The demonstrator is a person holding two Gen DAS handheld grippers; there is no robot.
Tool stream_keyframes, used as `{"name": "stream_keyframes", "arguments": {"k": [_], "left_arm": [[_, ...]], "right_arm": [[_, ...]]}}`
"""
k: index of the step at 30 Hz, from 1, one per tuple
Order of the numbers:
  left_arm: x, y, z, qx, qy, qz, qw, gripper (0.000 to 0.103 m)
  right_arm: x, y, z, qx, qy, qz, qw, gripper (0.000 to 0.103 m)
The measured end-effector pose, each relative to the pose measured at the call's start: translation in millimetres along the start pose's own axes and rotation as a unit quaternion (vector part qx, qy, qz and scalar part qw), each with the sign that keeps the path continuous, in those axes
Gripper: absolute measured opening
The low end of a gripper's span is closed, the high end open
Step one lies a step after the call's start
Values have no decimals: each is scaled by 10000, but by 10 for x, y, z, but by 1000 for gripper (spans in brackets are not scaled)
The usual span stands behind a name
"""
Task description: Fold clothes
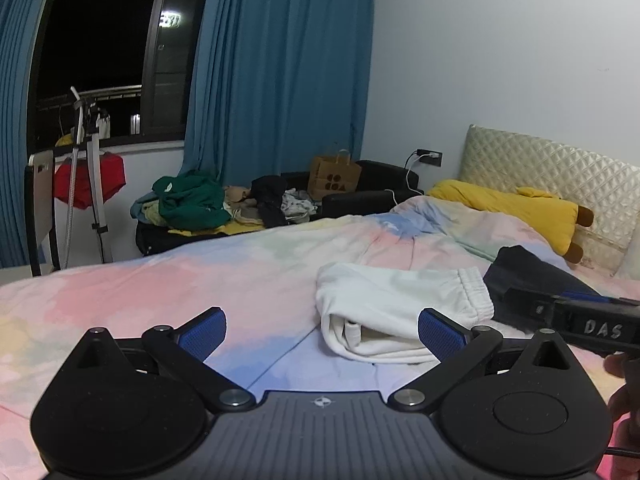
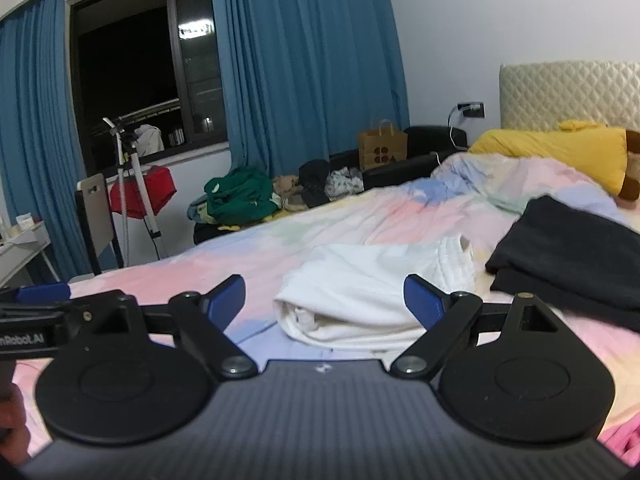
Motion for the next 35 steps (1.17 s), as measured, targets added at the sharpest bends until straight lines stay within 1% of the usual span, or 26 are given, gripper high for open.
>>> {"name": "stream_keyframes", "arguments": {"k": [7,10,14,18,24,28,35], "left_arm": [[119,212,121,47,-126,148,9998,103],[138,250,127,155,-163,125,9997,103],[165,291,123,221,-133,87,9996,103],[223,367,124,204,-100,135,9997,103],[324,457,182,87,-163,279,9994,103],[337,457,203,72,-186,277,9994,103],[353,455,211,21,-220,240,9995,103]], "right_arm": [[145,280,87,-305,268,21,9992,88],[192,340,91,-418,395,-31,9983,88],[201,361,109,-495,452,-135,9977,88],[203,377,76,-475,560,-243,9970,88],[228,401,42,-426,596,-241,9970,88],[225,411,18,-422,622,-309,9967,88],[242,423,0,-424,614,-308,9967,88]]}}
Point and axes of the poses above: each gripper's, at about its wrist camera, not at the fingertips, and x roughly the way its jaws point, z to its left, y to its underside, the point moved 10 cm from there along x, roughly the way its jaws point, and after that the axes turned 8 degrees about y, right-handed, at the moved point
